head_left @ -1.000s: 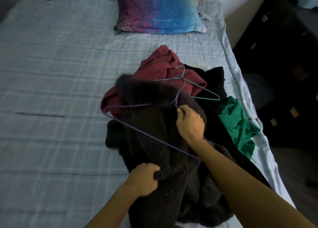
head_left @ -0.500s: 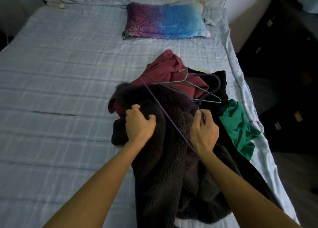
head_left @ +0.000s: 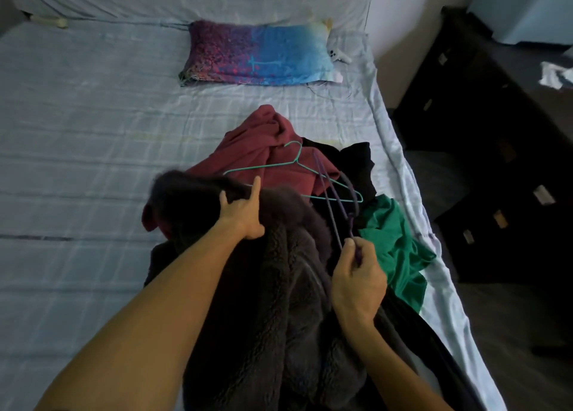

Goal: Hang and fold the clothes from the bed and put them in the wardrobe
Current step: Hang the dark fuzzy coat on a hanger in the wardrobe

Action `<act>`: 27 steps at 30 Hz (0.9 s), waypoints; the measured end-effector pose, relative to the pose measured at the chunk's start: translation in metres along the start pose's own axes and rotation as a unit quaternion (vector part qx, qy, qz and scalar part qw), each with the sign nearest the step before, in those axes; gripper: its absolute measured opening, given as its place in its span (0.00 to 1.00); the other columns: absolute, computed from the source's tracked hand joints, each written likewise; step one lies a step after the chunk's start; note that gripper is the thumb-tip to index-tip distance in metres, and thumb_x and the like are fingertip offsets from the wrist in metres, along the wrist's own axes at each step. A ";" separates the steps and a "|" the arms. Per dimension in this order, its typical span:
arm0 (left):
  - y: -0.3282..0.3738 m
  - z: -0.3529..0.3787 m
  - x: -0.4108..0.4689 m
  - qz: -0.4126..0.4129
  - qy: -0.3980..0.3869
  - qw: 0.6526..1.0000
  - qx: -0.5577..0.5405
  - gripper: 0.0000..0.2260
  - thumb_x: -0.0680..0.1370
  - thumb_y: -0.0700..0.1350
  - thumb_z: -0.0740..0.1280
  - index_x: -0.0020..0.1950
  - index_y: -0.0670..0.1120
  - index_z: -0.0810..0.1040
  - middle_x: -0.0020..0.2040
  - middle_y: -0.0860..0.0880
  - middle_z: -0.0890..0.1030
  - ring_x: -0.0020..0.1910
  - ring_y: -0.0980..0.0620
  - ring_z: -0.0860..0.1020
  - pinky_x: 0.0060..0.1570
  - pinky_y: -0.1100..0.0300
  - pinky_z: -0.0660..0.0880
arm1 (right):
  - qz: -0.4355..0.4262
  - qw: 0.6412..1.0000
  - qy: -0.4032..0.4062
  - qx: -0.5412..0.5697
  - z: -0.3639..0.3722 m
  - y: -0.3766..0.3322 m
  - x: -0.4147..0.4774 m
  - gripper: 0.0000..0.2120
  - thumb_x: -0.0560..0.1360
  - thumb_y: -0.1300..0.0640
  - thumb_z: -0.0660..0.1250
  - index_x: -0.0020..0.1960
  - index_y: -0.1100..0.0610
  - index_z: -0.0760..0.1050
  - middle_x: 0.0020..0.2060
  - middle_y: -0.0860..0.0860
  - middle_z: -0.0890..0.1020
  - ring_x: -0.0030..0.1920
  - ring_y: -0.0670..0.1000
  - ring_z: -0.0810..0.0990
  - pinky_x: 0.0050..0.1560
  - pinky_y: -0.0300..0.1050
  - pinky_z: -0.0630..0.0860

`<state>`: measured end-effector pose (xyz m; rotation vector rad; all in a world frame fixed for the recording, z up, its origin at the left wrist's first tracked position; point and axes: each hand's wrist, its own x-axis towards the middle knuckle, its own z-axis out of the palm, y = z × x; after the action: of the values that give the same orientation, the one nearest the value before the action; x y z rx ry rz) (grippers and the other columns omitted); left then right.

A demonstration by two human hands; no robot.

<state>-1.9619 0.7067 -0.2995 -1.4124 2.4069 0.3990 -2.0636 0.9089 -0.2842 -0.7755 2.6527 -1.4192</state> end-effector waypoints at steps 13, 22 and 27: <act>-0.025 -0.074 -0.130 0.181 0.154 0.968 0.076 0.08 0.73 0.52 0.64 0.47 0.52 0.78 0.46 0.47 0.83 0.49 0.43 0.79 0.44 0.53 0.71 | -0.022 0.987 -0.121 0.105 -0.050 -0.067 -0.022 0.06 0.78 0.54 0.63 0.42 0.51 0.75 0.28 0.45 0.76 0.29 0.42 0.73 0.32 0.44 0.67; -0.039 -0.224 -0.263 0.313 0.414 0.851 0.074 0.10 0.69 0.49 0.61 0.41 0.49 0.82 0.37 0.46 0.80 0.34 0.44 0.78 0.34 0.58 0.71 | -0.042 0.980 -0.118 0.155 -0.152 -0.205 -0.024 0.08 0.77 0.52 0.62 0.42 0.53 0.75 0.34 0.45 0.79 0.36 0.43 0.76 0.39 0.44 0.69; -0.038 -0.291 -0.362 0.282 0.561 0.770 -0.110 0.08 0.72 0.46 0.64 0.45 0.45 0.81 0.44 0.42 0.81 0.42 0.42 0.79 0.40 0.52 0.76 | -0.058 0.970 -0.116 0.207 -0.221 -0.263 -0.034 0.13 0.77 0.51 0.63 0.35 0.53 0.69 0.22 0.42 0.73 0.24 0.41 0.70 0.32 0.40 0.64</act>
<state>-1.8006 0.8590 0.1104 -1.0854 3.9093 -0.1457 -1.9831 0.9733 0.0450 -0.9839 2.0695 -1.7089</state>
